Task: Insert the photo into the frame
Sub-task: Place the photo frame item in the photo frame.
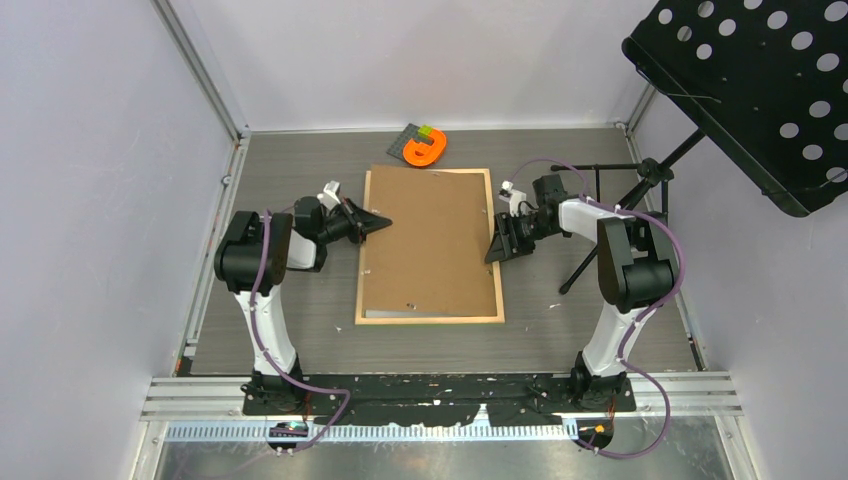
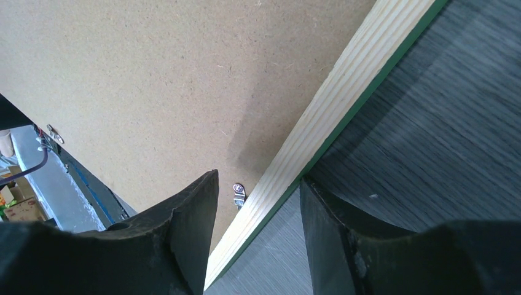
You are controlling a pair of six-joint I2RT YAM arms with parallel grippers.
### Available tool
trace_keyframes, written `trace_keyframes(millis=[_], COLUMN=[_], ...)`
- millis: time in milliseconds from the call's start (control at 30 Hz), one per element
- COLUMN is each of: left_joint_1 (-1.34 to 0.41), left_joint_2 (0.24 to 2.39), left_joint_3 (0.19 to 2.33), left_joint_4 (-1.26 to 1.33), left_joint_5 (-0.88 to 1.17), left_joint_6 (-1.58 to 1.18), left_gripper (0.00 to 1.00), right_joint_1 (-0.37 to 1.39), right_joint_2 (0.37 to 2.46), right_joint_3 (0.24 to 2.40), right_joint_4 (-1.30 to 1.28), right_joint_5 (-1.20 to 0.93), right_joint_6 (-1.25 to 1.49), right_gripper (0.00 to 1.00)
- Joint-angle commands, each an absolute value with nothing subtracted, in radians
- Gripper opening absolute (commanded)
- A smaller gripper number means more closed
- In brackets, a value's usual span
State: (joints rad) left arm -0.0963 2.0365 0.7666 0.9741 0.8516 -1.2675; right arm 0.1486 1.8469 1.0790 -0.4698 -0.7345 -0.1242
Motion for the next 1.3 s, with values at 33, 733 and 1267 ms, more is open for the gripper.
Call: trace_keyframes(millis=[33,733,1267], left_joint_1=[-0.104,-0.104,-0.107], left_joint_2=[2.037,1.995,1.895], left_joint_3=[0.762,0.812,0.859], left_joint_4=[0.903,0.617,0.343], left_joint_5=[0.836,0.794,0.722], left_joint_6=[-1.184,-1.022,-0.862], left_gripper=[0.0,0.38,0.67], right_joint_1=[0.159,0.158,0.158], right_joint_2=[1.849,1.843,1.845], right_joint_3=[1.112,1.121,1.118], right_joint_4=[-0.438,-0.446,-0.443], right_joint_5=[-0.792,-0.791,-0.788], right_joint_6=[-0.111,-0.113,-0.118], right_gripper=[0.57,0.57,0.57])
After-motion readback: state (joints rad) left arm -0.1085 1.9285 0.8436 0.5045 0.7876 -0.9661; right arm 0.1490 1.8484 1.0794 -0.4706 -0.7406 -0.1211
